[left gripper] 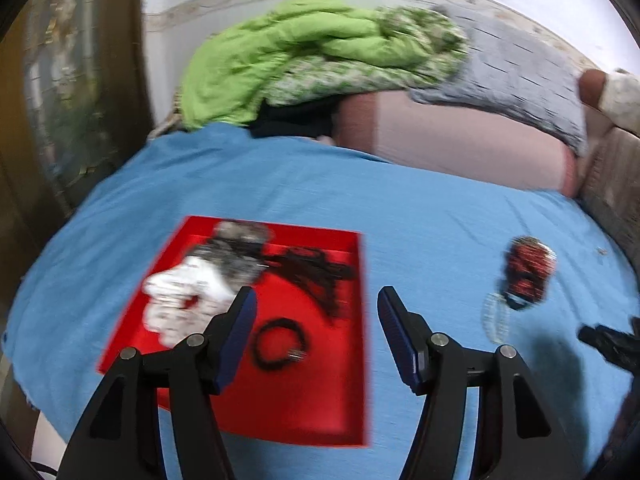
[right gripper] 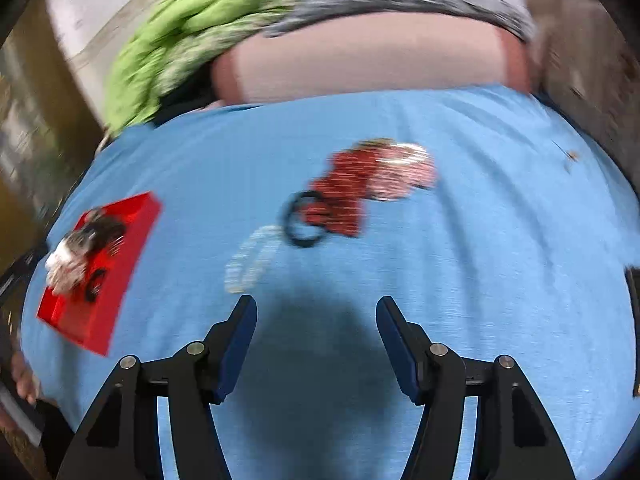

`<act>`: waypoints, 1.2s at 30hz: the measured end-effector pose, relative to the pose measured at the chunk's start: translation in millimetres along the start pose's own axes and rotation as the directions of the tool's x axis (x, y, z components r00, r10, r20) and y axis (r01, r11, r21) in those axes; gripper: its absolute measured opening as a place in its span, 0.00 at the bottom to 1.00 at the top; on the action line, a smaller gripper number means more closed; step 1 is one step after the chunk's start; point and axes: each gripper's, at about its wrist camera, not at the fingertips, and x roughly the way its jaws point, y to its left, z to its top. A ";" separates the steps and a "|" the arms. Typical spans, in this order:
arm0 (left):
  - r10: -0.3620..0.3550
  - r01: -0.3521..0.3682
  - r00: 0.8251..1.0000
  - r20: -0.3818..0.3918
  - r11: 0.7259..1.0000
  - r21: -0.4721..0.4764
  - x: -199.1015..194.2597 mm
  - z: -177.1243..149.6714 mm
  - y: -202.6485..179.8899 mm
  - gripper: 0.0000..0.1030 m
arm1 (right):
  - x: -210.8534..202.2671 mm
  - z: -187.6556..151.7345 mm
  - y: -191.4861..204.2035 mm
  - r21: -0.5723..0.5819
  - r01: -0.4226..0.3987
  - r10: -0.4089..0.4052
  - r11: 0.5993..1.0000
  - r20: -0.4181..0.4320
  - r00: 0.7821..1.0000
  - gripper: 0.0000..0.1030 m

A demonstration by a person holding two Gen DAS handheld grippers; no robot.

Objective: Organize jewelry
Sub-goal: 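Release the black hair tie into the tray and return right tool to pile, then grasp pale bead bracelet with left tool while right tool grasps black hair tie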

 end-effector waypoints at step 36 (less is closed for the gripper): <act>-0.157 0.204 0.948 -0.276 0.967 0.151 138.0 -25.8 -177.9 0.20 | 111.7 44.3 -14.6 0.088 -0.276 0.283 0.957 -0.071 0.957 0.09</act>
